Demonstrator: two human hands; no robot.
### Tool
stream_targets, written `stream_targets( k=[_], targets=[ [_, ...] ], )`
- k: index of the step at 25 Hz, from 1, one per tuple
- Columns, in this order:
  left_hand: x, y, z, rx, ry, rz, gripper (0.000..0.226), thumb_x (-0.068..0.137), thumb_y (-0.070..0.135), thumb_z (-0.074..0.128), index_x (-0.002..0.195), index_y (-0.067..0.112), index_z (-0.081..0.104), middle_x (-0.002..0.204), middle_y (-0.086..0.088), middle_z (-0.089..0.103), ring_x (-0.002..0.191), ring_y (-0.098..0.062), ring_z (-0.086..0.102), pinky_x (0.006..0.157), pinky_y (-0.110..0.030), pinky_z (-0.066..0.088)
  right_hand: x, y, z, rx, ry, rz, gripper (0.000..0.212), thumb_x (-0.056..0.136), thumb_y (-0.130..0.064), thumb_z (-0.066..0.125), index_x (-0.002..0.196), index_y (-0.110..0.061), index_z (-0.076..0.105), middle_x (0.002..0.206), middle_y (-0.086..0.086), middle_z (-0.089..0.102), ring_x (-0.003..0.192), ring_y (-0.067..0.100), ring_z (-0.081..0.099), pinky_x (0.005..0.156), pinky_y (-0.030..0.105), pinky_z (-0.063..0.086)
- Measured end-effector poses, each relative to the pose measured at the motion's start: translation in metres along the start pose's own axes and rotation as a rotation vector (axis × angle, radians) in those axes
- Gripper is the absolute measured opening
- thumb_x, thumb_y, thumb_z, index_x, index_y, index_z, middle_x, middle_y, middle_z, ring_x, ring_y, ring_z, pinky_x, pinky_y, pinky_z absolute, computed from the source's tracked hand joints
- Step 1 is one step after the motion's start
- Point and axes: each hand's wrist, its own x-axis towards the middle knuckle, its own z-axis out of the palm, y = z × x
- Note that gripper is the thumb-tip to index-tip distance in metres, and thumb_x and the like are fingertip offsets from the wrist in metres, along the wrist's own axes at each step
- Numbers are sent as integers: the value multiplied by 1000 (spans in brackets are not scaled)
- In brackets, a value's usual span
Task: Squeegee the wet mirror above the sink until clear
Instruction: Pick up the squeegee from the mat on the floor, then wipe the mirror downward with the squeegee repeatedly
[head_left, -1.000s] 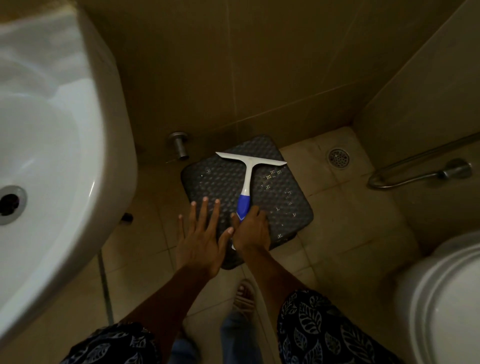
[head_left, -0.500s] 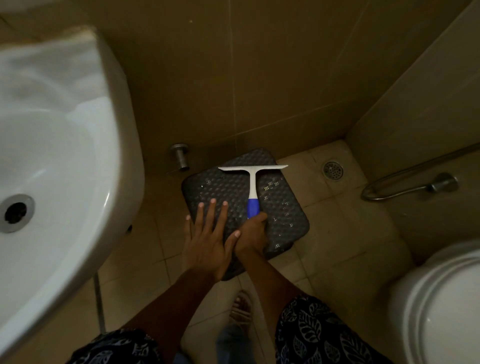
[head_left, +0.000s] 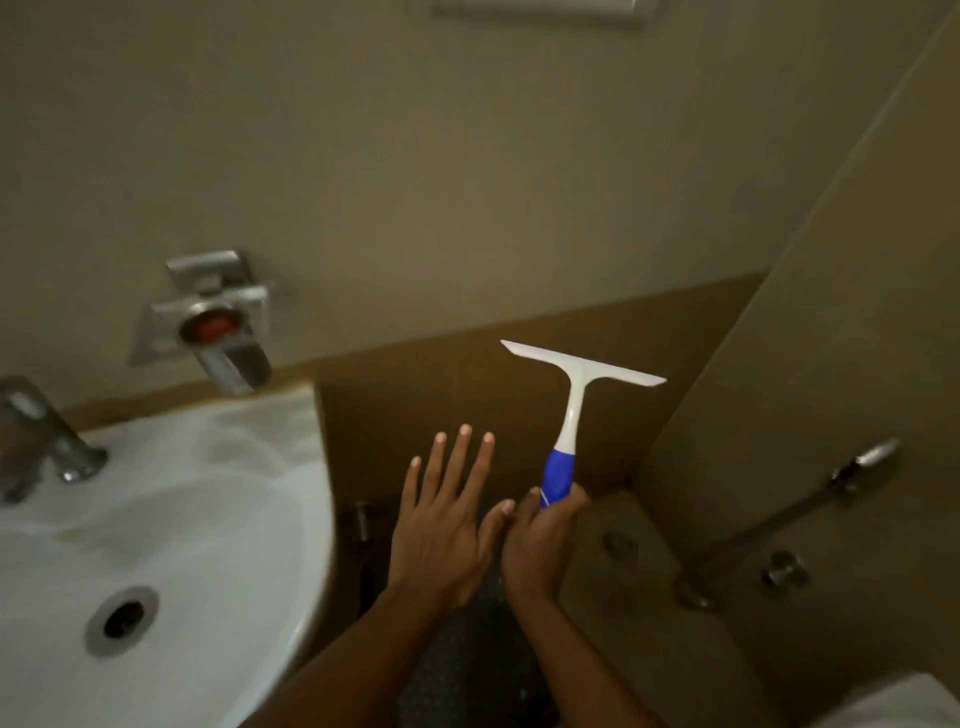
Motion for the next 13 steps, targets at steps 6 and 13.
stream_targets(
  k=[6, 13],
  targets=[
    [29, -20, -144, 132, 282, 28, 67, 91, 62, 8, 149, 28, 12, 158, 0, 11, 146, -25, 11, 116, -42, 9, -1, -120, -42, 393, -54, -130, 37, 91, -11, 54, 124, -3, 38, 90, 7, 56, 62, 7, 52, 53, 12, 36],
    [35, -67, -310, 360, 578, 97, 67, 94, 58, 5, 148, 21, 22, 154, -7, 29, 142, -29, 28, 115, -43, 19, -50, -268, -77, 629, -69, -481, 31, 92, -14, 52, 118, -8, 37, 80, -6, 52, 62, 6, 55, 52, 13, 40]
  ],
)
